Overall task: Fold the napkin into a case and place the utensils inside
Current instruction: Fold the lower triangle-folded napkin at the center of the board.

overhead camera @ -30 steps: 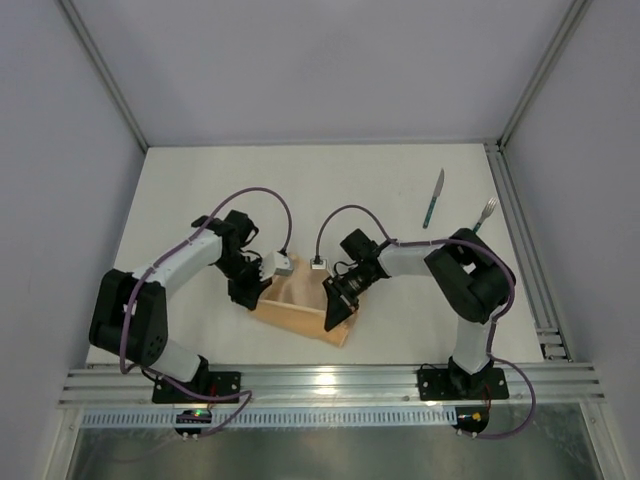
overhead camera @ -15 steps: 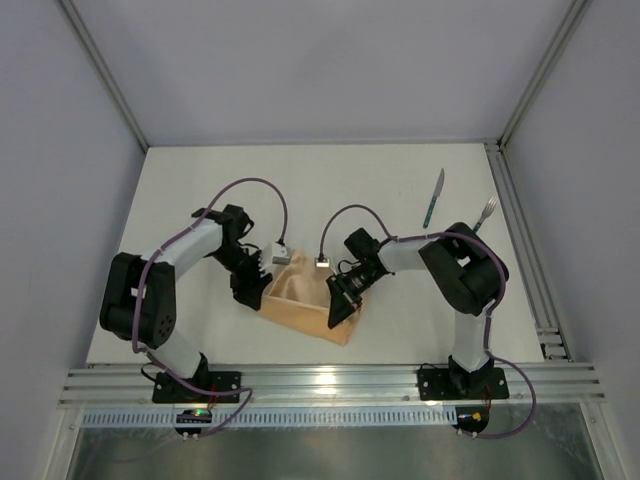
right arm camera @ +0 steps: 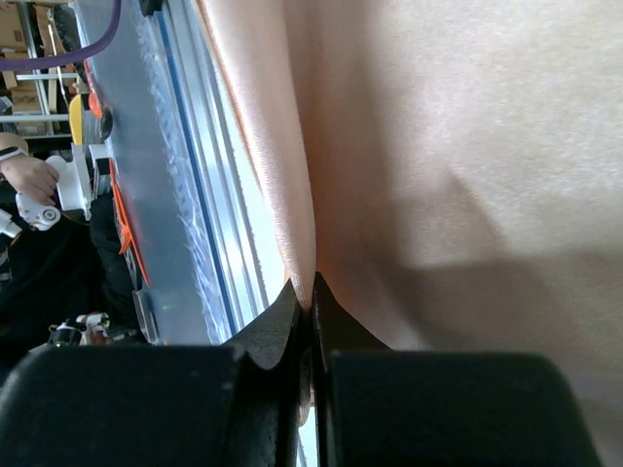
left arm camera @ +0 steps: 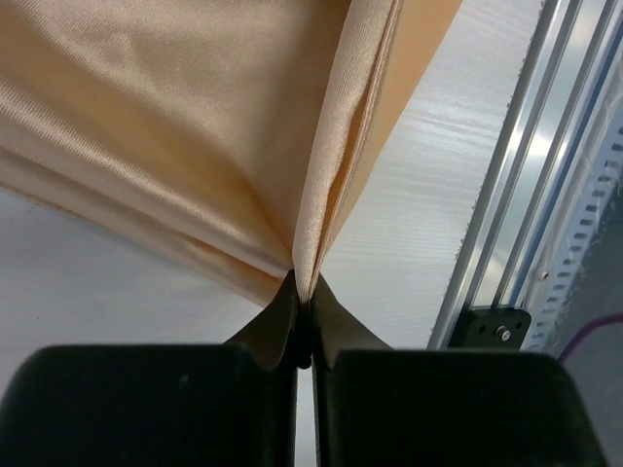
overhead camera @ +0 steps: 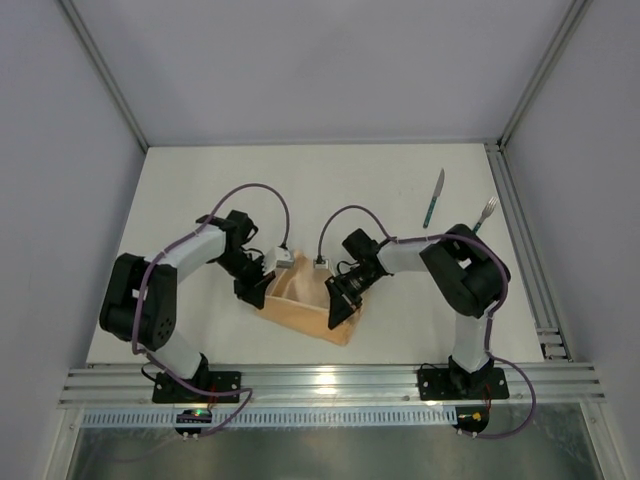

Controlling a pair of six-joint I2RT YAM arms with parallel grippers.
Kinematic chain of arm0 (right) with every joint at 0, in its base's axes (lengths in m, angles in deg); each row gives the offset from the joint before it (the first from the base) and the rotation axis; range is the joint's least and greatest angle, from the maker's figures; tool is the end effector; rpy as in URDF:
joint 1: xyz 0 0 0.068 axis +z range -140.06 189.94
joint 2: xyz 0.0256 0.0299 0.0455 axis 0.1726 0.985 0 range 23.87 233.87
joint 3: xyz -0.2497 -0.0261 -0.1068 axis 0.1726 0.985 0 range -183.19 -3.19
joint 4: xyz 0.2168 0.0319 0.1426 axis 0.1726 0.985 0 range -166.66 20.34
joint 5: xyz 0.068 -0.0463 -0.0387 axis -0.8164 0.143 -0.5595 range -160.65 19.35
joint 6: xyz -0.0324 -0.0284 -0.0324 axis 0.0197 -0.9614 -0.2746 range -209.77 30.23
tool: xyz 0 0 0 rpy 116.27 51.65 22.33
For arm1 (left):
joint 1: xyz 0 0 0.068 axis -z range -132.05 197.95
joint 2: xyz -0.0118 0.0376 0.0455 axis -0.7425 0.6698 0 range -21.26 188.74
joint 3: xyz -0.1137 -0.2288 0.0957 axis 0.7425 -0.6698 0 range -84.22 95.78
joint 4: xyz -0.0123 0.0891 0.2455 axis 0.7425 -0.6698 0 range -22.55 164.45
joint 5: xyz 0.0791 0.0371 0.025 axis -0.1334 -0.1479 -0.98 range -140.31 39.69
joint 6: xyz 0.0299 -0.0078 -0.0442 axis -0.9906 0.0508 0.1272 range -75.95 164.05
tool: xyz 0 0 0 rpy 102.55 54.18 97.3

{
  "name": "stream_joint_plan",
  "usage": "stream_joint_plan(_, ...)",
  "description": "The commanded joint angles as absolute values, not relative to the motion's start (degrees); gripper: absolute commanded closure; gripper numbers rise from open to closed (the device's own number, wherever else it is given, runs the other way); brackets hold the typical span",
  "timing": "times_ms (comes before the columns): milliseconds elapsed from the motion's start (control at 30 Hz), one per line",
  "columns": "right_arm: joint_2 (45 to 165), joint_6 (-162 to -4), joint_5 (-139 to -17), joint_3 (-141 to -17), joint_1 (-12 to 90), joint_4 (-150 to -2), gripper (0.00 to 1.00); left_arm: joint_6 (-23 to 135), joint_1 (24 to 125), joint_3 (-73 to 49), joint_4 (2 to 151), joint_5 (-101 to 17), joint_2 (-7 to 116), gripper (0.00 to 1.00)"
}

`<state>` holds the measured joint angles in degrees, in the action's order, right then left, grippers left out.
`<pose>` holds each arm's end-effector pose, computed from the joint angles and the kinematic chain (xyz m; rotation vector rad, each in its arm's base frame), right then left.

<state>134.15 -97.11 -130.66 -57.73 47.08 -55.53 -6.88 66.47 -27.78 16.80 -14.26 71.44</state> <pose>0.2364 0.2177 0.1030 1.1656 -2.3853 -1.5564 0.2385 -0.1020 0.1782 1.6173 2.3894 -0.9290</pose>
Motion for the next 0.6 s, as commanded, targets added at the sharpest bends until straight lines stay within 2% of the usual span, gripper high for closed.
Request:
stream_joint_plan(0,127.94,-96.28,-131.02,-57.69,49.39,-55.38,0.96,-8.84,66.58,-26.22,9.19,-9.98,66.64,1.00)
stream_joint_plan(133,124.59,-91.54,-134.98,-53.30,49.40,-58.72,0.96,-7.64,66.58,-24.46,4.49,-7.42,62.15,1.00)
stream_joint_plan(267,126.87,-90.48,-134.99,-52.06,45.11,-59.34,0.96,6.23,66.58,-22.09,13.43,-12.06,62.23,0.99)
stream_joint_plan(500,131.18,-89.86,-134.64,-51.70,42.11,-62.06,0.96,17.50,66.58,-19.89,21.54,-17.88,72.06,0.89)
stream_joint_plan(533,132.05,-89.86,-134.64,-51.70,41.76,-62.24,0.96,19.25,66.58,-18.84,21.89,-17.70,74.43,0.86)
stream_joint_plan(567,132.58,-89.86,-134.55,-51.70,41.49,-62.59,0.96,19.53,66.58,-18.31,22.76,-16.75,75.41,0.78)
